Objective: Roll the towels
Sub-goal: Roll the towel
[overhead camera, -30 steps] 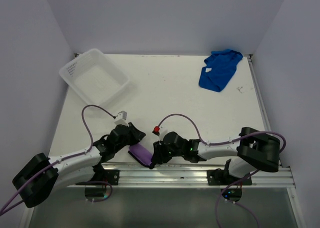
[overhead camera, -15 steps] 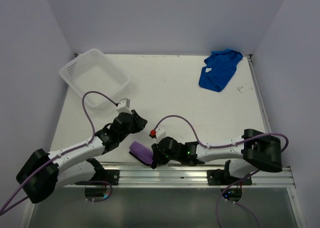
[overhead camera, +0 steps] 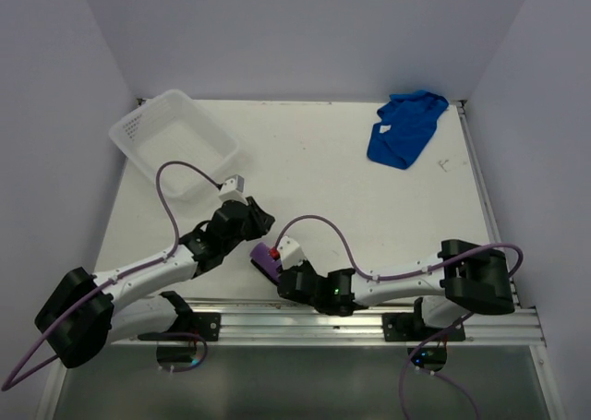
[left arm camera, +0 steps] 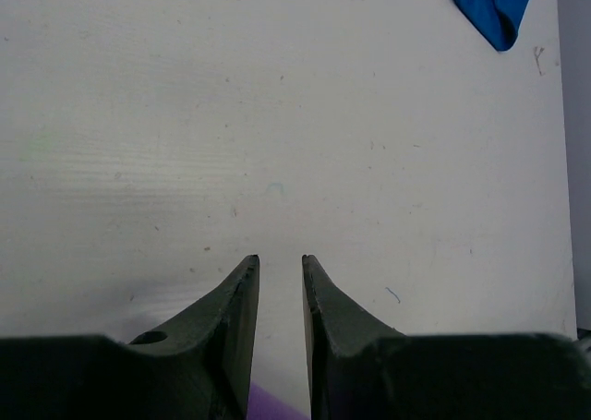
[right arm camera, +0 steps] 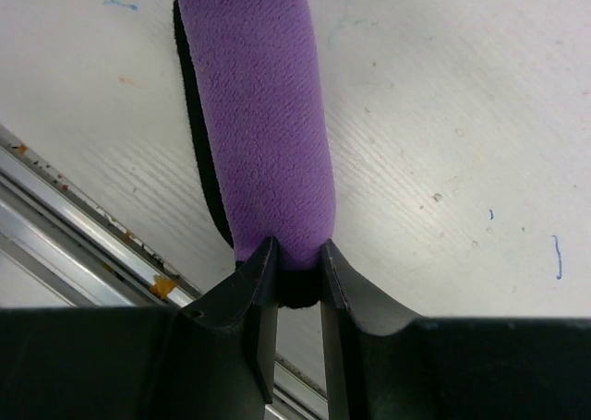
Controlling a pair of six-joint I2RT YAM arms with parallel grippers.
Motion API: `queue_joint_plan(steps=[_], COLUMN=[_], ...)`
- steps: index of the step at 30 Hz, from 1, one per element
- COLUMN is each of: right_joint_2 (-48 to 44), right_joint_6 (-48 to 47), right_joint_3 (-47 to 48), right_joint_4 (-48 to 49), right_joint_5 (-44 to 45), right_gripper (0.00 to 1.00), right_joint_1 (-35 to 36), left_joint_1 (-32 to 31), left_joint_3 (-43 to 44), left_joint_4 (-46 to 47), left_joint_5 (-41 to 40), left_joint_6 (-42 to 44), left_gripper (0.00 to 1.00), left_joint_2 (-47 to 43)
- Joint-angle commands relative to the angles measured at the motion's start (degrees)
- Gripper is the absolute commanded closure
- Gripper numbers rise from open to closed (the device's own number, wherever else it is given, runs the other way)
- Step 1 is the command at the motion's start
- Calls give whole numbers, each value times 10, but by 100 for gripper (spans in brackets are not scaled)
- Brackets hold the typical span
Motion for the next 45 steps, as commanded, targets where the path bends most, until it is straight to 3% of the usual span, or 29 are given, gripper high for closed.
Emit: queue_joint_plan(steps=[1, 12, 22, 26, 29, 30, 34, 39, 45], right_joint_2=[37, 145, 167, 151, 143, 143, 151, 160, 154], right_joint_6=[-25, -35, -27, -32, -39, -41, -46, -49, -53], right_joint_3=[40, 142, 166, 148, 138, 138, 141, 152, 148], right_joint_4=[-48, -160, -191, -165, -147, -145, -144, -149, -146], right_joint_5=[98, 225, 243, 224, 214, 213, 210, 207, 201], right_gripper=[100, 100, 100, 100, 100, 100, 100, 100, 100], right_joint_1=[28, 109, 122, 122, 122, 122, 122, 122, 122], left_joint_1=[4, 3, 3, 3, 4, 3, 4, 4, 0], left_joint_3=[22, 12, -73, -54, 25, 44, 94, 40, -28], left_joint_4=[21, 40, 78, 18, -85, -136, -194, -111, -32], left_joint_5=[11, 70, 111, 79, 28, 4, 11, 121, 170], left_joint_6=[16, -18, -52, -1, 56, 66, 96, 53, 9], left_gripper=[71, 72, 71, 52, 38, 36, 32, 33, 36], left_joint_2=[7, 9, -24, -78, -108, -109, -102, -88, -53])
